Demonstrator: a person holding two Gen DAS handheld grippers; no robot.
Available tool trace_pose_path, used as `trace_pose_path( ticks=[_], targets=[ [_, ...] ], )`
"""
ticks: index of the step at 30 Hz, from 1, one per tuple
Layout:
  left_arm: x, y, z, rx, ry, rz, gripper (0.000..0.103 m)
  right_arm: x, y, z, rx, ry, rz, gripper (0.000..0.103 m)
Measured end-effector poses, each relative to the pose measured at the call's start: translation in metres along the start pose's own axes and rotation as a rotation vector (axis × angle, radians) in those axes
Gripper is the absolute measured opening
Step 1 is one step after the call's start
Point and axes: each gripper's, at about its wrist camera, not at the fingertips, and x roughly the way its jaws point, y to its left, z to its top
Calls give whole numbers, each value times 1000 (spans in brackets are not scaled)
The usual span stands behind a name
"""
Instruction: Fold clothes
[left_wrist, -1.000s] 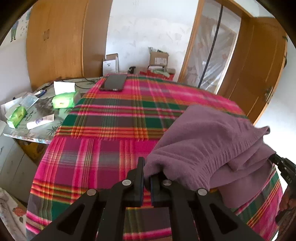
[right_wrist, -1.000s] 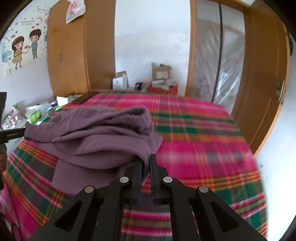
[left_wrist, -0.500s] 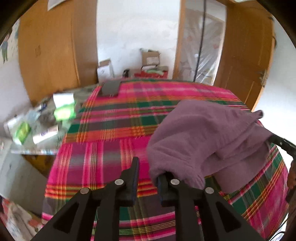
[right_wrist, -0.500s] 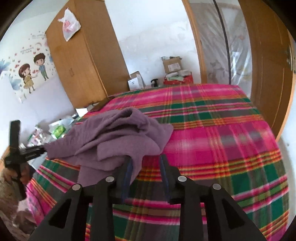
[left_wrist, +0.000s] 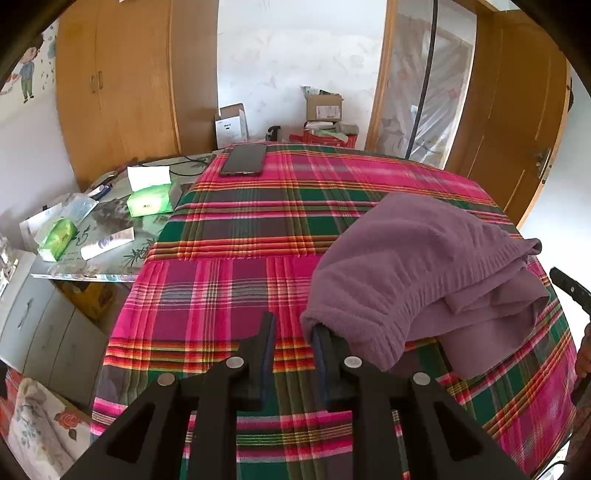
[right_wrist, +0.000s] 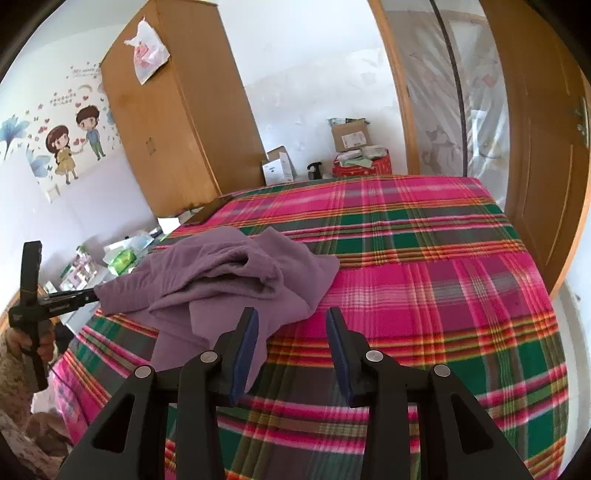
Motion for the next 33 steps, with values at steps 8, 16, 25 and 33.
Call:
trace_pose_path(
  ticks=[8,16,25,33],
  targets=[
    [-13,11,1,-49,-3,73,20,30,13,12,-123,26,-19,41],
    [-22,-44,33,133,-103,-93,30,50,20,22,-206,27,-12,44],
    [8,-155,53,493,-121,-280,34,54,33,30,-291,9,19,24],
    [26,-189,53,614,-112,-286,35,55,29,34,-254,9,26,18]
  ],
)
